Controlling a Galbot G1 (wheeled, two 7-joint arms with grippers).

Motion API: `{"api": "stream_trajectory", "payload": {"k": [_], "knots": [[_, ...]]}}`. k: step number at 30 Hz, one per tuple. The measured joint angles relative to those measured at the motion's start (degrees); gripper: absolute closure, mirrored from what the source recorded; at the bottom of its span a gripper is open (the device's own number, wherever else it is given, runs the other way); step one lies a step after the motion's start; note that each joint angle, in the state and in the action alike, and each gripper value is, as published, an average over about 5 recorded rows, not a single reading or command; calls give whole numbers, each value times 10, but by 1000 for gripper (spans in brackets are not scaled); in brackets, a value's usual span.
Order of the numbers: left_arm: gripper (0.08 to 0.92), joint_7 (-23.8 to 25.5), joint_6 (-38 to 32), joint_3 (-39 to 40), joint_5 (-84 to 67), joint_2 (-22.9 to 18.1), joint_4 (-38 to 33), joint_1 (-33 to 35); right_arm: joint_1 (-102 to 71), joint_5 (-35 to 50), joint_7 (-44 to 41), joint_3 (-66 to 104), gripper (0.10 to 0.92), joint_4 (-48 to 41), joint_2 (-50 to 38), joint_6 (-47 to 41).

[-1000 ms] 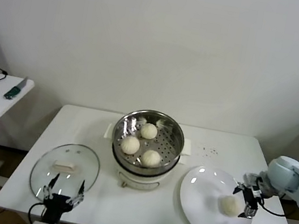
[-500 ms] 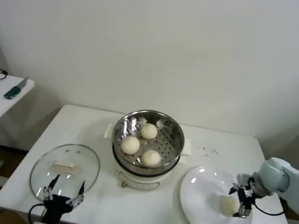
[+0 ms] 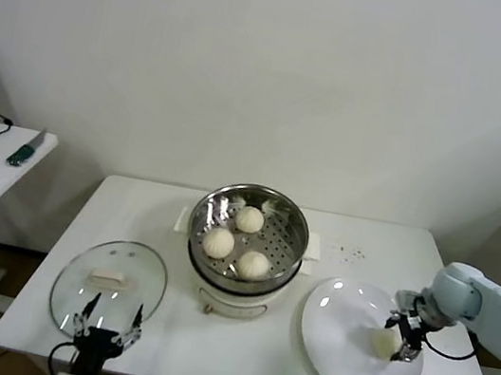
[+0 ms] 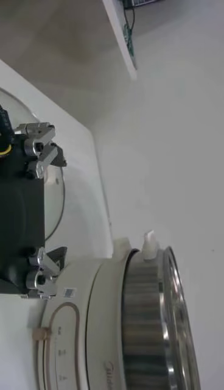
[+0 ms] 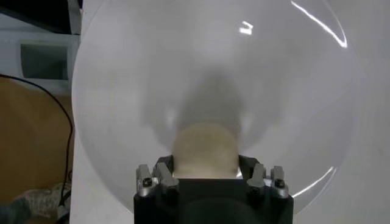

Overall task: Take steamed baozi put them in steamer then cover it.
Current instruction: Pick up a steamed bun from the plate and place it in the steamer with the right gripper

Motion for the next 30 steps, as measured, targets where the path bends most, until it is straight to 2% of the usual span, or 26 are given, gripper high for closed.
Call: {"api": "stream_trajectory", "payload": {"k": [11,18,30], "knots": [[177,2,-2,6,0,-1,-4,3,98,56,12,-65,336,-1,18,-6],[177,7,-5,13,-2,-2,-6,6,245,149,19,-166,331,-10,60,-9],[177,11,-12,23,-15,-5,-1,2,431,307,35,-292,330,-39,192,-21]]}}
